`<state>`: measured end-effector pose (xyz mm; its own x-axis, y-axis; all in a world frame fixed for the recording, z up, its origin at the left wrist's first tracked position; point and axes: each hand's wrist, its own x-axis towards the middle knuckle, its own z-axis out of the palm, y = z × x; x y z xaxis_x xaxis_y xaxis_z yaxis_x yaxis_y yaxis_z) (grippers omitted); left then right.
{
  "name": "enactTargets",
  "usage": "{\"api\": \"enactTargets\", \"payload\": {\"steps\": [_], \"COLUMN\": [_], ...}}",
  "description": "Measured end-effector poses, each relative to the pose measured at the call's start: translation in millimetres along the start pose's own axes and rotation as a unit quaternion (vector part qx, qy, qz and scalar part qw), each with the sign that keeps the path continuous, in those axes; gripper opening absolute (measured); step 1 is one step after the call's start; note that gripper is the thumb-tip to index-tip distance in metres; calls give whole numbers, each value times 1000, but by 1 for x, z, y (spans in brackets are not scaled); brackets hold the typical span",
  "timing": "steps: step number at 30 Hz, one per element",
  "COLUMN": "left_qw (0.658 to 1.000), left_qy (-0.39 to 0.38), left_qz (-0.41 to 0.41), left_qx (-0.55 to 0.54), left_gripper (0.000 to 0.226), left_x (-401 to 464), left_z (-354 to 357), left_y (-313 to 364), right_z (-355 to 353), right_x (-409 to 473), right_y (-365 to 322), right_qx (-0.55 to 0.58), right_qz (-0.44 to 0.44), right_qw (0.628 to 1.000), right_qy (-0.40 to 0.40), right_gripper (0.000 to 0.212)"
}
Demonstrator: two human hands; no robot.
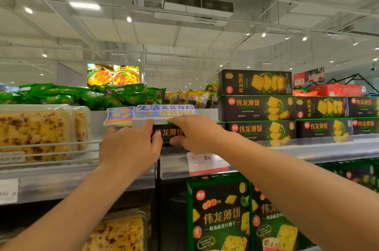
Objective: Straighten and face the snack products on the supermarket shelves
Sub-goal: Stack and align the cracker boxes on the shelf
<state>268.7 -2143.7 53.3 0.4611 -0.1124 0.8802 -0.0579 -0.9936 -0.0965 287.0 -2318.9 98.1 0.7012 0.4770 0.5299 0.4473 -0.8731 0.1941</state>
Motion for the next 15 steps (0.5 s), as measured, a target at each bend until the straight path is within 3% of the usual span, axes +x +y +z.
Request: {"api": "enactTargets", "payload": {"steps": [9, 12, 15], "left_qw": [1000, 1000, 998], "left_qy": [9, 12, 44], "left_qz": [-8, -23, 44], "left_qx": [1, 0, -26], "left_gripper": [54, 59, 57], "left_x": [-6, -4, 3], "left_z": [1, -2, -6], "left_y": [6, 7, 24], "right_z": [-11, -46, -93], "right_x": [-7, -13, -18], "right_y": [5, 25, 60], "right_qx": [36, 45, 25], "right_qz": [-49, -64, -33], "right_qw": [998, 990, 978], "right_qy": [22, 119, 204], "right_gripper": [58, 51, 37]}}
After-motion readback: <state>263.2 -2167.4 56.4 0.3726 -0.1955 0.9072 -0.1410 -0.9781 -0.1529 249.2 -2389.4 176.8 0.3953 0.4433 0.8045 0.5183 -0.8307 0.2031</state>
